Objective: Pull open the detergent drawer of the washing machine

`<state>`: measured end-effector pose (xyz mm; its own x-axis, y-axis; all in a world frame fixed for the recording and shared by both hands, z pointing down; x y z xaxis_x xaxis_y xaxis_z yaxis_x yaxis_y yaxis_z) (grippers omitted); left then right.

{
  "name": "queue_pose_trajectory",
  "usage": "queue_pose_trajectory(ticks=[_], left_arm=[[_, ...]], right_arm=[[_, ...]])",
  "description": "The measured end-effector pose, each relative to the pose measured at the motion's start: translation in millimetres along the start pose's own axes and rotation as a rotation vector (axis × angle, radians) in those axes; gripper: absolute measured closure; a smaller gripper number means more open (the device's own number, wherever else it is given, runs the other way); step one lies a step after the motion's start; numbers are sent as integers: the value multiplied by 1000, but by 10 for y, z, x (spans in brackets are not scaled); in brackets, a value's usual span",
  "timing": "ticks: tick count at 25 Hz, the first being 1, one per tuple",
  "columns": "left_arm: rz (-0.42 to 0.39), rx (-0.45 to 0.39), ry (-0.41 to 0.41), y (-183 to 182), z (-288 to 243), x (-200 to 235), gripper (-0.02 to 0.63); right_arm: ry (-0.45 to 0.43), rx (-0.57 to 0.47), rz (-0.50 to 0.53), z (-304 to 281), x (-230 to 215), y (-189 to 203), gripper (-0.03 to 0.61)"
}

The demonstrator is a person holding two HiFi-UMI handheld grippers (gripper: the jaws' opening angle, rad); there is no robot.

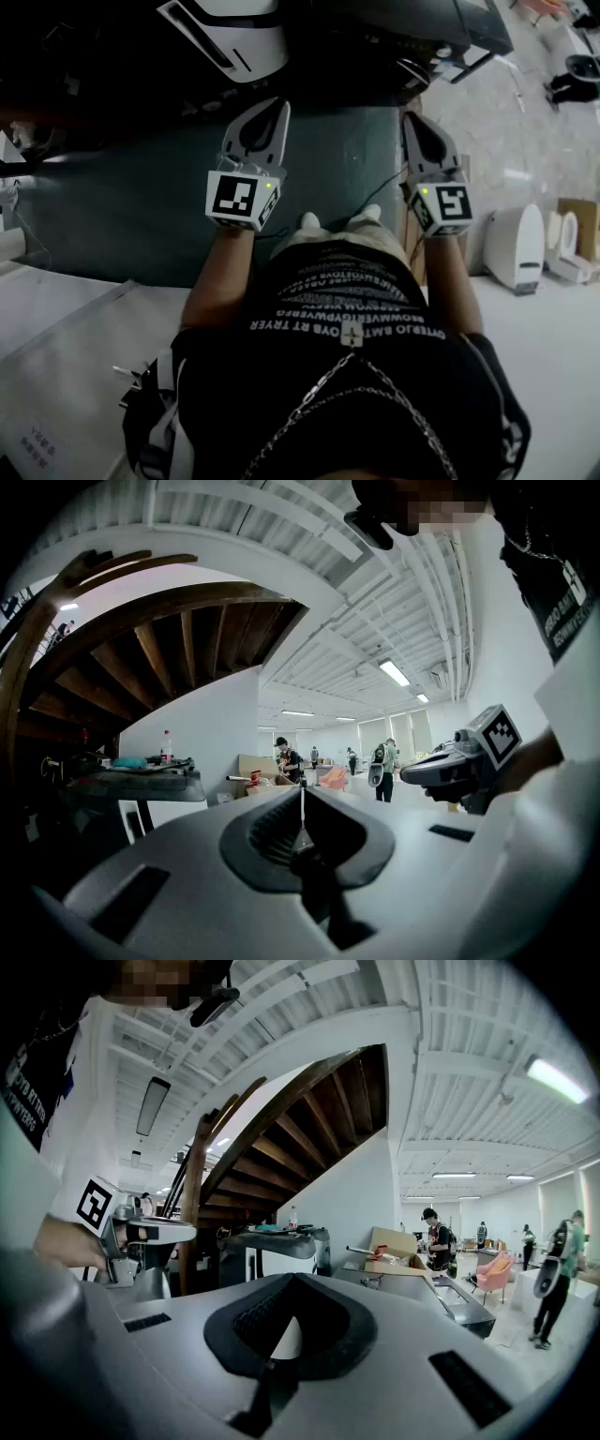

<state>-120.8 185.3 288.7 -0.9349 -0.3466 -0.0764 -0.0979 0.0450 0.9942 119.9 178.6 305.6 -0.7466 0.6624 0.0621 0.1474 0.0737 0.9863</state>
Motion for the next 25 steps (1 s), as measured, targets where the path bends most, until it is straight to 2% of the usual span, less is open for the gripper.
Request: queue_pose_trajectory(ticks=[7, 11, 15, 18, 21, 23, 25], left_arm=[[6, -3, -8, -13, -44, 73, 604], [7, -9, -65, -108, -265, 234, 604], [-122, -18, -57, -261, -619, 267, 604], [-108, -23, -40, -323, -723, 271, 604], [-70, -17, -33, -183, -820, 290, 604], [-42, 1, -41, -23, -829, 303, 604], [-17, 33, -66, 128, -800, 363, 604]], right_arm=[[-17, 15, -36, -52, 85, 30, 577], [-36, 12, -71, -227, 7, 15, 577], [19, 0, -104, -451, -185, -6, 577], [52, 20, -9, -646, -350, -81, 577], [96, 4, 89, -940, -606, -188, 577], [75, 3, 122, -1121, -655, -229, 577], [49, 17, 101, -1141, -602, -186, 577]])
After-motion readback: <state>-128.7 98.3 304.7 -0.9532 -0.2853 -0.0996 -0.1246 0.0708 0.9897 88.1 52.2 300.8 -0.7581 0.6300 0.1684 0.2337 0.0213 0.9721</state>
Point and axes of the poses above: the fingertips, and each gripper's own axes: z backward along the fingers, x to its left, y out of its underside, the point moved 4 cm from there along z, backward along the fingers, and after that the axes turned 9 degrees about -y, right-handed, at the moved point
